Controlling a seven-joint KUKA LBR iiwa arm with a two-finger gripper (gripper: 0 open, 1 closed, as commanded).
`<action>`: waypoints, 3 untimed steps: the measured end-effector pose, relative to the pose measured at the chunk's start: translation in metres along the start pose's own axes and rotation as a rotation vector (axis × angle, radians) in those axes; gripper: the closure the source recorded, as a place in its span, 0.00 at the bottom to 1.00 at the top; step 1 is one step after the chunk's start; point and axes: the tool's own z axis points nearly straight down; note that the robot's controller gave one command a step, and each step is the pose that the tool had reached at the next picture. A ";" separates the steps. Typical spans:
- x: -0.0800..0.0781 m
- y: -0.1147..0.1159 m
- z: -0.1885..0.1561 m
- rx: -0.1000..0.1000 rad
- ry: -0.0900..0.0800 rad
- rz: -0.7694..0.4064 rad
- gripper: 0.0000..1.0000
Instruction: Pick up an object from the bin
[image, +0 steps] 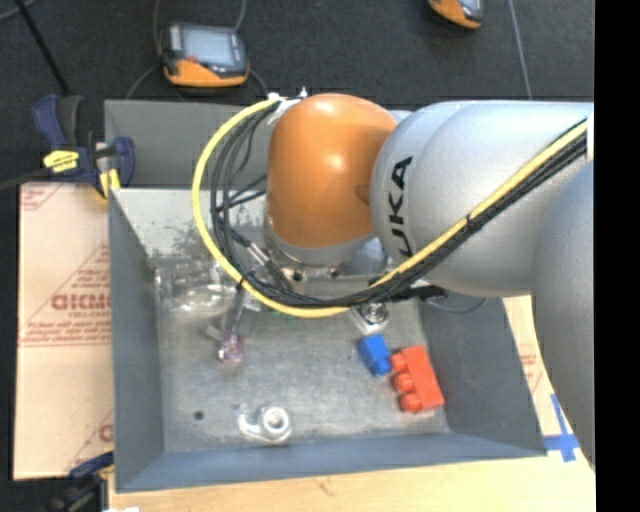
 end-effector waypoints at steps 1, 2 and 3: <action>-0.007 0.018 0.041 0.004 0.008 -0.466 1.00; 0.007 0.030 0.083 0.005 0.010 -0.261 1.00; 0.014 -0.004 0.158 0.002 0.012 -0.990 1.00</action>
Offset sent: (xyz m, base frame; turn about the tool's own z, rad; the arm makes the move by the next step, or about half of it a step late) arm 0.0123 0.0159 -0.0401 -0.4657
